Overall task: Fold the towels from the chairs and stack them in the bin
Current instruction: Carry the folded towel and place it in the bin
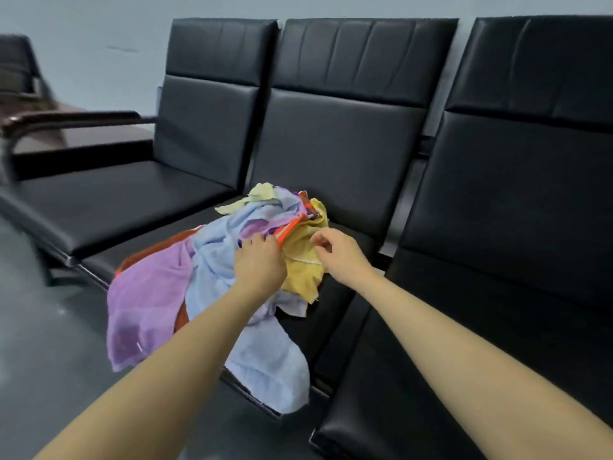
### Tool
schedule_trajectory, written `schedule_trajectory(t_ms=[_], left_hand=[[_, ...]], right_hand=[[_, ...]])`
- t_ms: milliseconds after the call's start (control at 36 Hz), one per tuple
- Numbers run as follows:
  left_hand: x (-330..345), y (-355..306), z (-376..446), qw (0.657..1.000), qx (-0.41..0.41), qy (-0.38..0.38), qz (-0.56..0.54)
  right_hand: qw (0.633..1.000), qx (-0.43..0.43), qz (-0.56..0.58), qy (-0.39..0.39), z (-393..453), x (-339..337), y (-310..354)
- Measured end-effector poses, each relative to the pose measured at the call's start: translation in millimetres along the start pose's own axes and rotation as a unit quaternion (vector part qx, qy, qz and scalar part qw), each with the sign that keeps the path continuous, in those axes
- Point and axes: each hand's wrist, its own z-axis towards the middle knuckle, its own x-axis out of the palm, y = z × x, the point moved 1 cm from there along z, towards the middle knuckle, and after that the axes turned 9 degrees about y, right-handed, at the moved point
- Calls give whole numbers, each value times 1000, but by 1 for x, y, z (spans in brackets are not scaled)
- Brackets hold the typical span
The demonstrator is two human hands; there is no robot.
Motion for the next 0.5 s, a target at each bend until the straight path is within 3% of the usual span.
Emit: schedule_trajectory(t_ms=[194,444,500], left_hand=[[29,51,6,990,-133,-1,55],[28,53,8,996,-10,-74,-48],[21,40,-1,989,22,-82,-118]], right_hand=[[996,-76,18,52,32,50,16],[998,-58,-19,13,22,72,14],[998,-52,1,19,15,67,17]])
